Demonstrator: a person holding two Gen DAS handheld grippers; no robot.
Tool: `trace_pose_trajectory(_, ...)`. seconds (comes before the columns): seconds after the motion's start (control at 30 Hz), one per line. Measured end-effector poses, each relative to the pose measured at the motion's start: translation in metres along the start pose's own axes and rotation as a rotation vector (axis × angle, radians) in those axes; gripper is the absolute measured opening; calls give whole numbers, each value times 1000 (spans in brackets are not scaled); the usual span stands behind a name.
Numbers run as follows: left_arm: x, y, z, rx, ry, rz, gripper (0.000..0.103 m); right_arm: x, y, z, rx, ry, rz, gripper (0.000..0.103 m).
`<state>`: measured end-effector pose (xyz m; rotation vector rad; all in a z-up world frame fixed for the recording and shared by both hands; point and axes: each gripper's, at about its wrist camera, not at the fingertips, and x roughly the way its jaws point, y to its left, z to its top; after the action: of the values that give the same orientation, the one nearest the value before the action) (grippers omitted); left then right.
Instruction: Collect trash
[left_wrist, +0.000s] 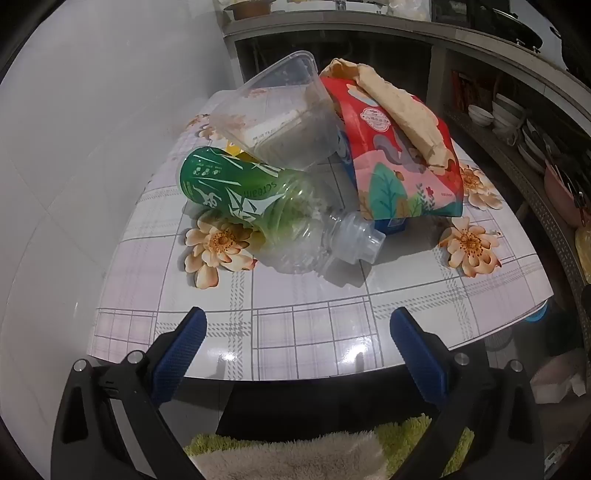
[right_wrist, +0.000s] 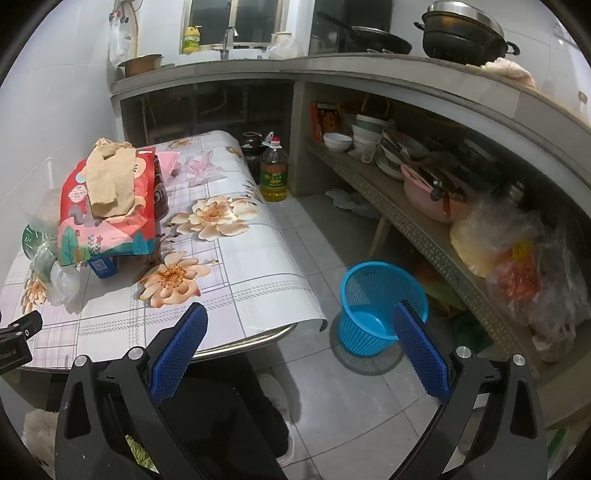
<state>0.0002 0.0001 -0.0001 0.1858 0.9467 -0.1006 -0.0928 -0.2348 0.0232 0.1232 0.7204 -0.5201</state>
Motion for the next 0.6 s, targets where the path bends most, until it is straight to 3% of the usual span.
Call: trace_pose_trajectory(0.6, -2, 1, -3, 0, 4, -1, 97, 1, 0, 0, -6, 5, -4, 95)
